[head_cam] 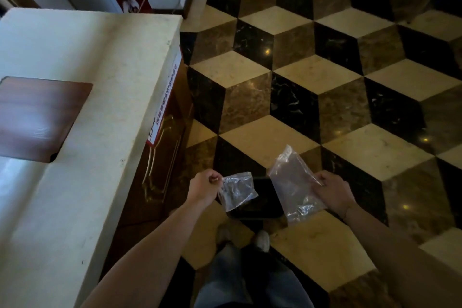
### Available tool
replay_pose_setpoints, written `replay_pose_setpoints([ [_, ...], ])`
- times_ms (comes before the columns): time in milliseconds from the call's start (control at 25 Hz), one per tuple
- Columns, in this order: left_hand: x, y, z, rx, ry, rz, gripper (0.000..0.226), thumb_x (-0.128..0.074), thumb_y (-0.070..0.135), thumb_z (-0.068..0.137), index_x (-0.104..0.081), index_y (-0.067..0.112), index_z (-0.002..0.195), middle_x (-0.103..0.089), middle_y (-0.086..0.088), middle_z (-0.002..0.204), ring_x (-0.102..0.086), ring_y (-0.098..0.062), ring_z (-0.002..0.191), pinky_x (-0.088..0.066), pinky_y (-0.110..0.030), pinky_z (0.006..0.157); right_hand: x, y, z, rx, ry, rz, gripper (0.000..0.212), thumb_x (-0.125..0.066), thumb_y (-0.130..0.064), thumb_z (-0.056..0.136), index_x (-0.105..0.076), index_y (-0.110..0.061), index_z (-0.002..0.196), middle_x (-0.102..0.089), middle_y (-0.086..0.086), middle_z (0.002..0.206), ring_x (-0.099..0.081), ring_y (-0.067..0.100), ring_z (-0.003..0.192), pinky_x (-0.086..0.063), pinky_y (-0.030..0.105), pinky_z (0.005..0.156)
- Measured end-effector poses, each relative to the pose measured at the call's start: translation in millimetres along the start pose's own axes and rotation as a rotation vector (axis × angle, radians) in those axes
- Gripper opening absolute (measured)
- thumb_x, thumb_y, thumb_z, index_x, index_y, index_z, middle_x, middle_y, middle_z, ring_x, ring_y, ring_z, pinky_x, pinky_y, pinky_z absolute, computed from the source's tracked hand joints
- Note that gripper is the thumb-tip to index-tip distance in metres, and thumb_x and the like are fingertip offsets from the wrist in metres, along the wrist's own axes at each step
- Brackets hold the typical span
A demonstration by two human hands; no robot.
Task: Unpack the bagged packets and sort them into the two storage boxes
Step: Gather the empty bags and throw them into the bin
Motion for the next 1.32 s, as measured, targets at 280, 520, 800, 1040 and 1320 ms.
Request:
replay_pose_setpoints([
  [280, -51.7, -68.3, 51.2, 0.193, -0.022, -0.022, 0.008, -0.06, 0.018, 0.093, -0.065, 0.025, 0.092, -0.063, 0.01, 0.089, -0.058, -0.003, 0.081, -0.044, -0.018, 0.06, -66.9, 56.1, 45.4, -0.148, -0.069, 0.101, 0.007, -0.059, -0.021, 0.091, -0.062, -0.022, 0.097, -0.066, 0.004, 0.086, -0.062, 0.018, 0.072, -0.045, 0.028, 0.057],
  [520, -113.9, -144.2, 108.0, 0.285, -0.09, -0.067, 0.01, -0.062, 0.015, 0.091, -0.063, 0.025, 0.093, -0.066, 0.008, 0.094, -0.062, -0.006, 0.087, -0.048, -0.019, 0.07, -154.3, 111.8, 102.1, -0.256, -0.131, 0.145, 0.018, -0.06, -0.011, 0.087, -0.064, -0.029, 0.085, -0.069, 0.004, 0.094, -0.067, 0.027, 0.087, -0.056, 0.049, 0.085],
  [800, -197.6, -237.9, 161.8, 0.422, -0.142, -0.126, 0.016, -0.069, 0.01, 0.085, -0.063, 0.024, 0.08, -0.07, -0.002, 0.087, -0.065, -0.017, 0.082, -0.046, -0.021, 0.063, -246.2, 168.6, 168.4, -0.306, -0.142, 0.099, 0.015, -0.064, -0.016, 0.084, -0.064, -0.031, 0.087, -0.069, 0.001, 0.098, -0.064, 0.022, 0.088, -0.055, 0.039, 0.078],
  [1040, -266.1, -281.0, 212.8, 0.471, -0.134, -0.145, 0.022, -0.067, 0.003, 0.082, -0.061, 0.024, 0.077, -0.073, -0.007, 0.084, -0.071, -0.022, 0.079, -0.054, -0.032, 0.065, -306.4, 204.1, 231.7, -0.324, -0.149, -0.061, 0.012, -0.054, -0.019, 0.091, -0.064, -0.024, 0.094, -0.065, 0.009, 0.094, -0.053, 0.025, 0.069, -0.043, 0.031, 0.052],
  [1320, -332.8, -317.0, 259.4, 0.478, -0.209, -0.015, 0.027, -0.063, 0.005, 0.086, -0.053, 0.028, 0.095, -0.067, -0.008, 0.098, -0.07, -0.026, 0.084, -0.062, -0.045, 0.073, -353.7, 233.1, 282.7, -0.404, -0.165, -0.012, 0.027, -0.059, -0.016, 0.085, -0.065, -0.022, 0.111, -0.065, 0.009, 0.104, -0.063, 0.034, 0.096, -0.056, 0.043, 0.085],
])
Point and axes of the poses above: each hand's wrist, its own z-axis towards the middle knuckle, its own x-axis out of the back of the hand, y = z × x, the point moved 9 cm from there along z, towards the middle knuckle
